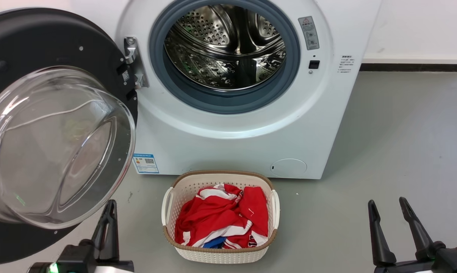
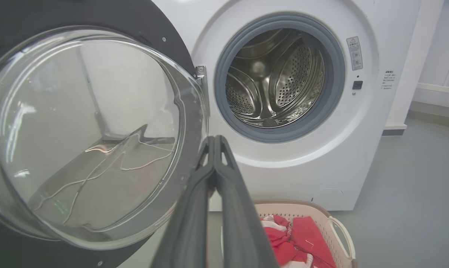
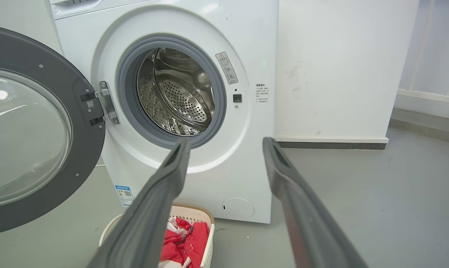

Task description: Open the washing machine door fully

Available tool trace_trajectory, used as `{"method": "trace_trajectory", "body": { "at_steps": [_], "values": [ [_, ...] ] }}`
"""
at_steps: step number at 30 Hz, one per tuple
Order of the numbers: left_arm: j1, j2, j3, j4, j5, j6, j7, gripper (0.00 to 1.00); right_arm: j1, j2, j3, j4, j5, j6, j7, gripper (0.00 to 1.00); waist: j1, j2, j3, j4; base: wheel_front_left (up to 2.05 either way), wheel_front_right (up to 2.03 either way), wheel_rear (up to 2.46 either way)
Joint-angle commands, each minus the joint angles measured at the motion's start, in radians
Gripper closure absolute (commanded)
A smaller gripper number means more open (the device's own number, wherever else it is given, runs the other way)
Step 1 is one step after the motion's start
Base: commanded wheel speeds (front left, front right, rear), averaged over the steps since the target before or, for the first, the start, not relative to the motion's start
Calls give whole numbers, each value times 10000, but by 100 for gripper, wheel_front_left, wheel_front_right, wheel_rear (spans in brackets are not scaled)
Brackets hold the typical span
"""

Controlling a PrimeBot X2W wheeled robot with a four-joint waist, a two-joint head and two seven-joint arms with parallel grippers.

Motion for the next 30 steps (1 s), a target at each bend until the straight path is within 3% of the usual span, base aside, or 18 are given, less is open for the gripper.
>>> {"method": "trace_trajectory", "body": {
  "at_steps": [1, 2, 3, 4, 5, 13, 20, 30],
  "values": [
    [85, -14, -111, 84, -48, 46, 23, 100, 91, 31, 2, -22, 64, -2, -18, 0, 1, 0, 23, -95, 0, 0, 0],
    [98, -18, -178, 130, -81, 95, 23, 93, 89, 33, 3, -21, 68, -2, -17, 0, 1, 0, 30, -144, 0, 0, 0],
    [95, -23, -254, 159, -91, 165, 23, 67, 87, 31, 5, -20, 58, -2, -17, 0, 1, 0, 38, -189, 0, 0, 0],
    [107, -26, -310, 206, -154, 219, 23, 27, 89, 31, -9, -23, 62, -2, -17, 0, 1, 0, 45, -228, 0, 0, 0],
    [112, -28, -335, 233, -185, 272, 23, 0, 88, 31, -7, -23, 74, -2, -17, 0, 1, 0, 52, -265, 0, 0, 0],
    [140, -38, -580, 303, -301, 572, 23, 0, 178, 33, 14, 21, 160, -2, -17, 0, 1, 0, 49, -456, 0, 0, 0],
    [158, -40, -865, 547, -353, 423, 23, 0, 215, 31, 97, 156, 240, -2, -17, 0, 1, 0, 21, -439, 0, 0, 0],
    [189, -42, -941, 768, -524, 574, 23, 0, 258, 33, 87, 246, 303, -2, -17, 0, 1, 0, -54, -384, 0, 0, 0]
  ]
}}
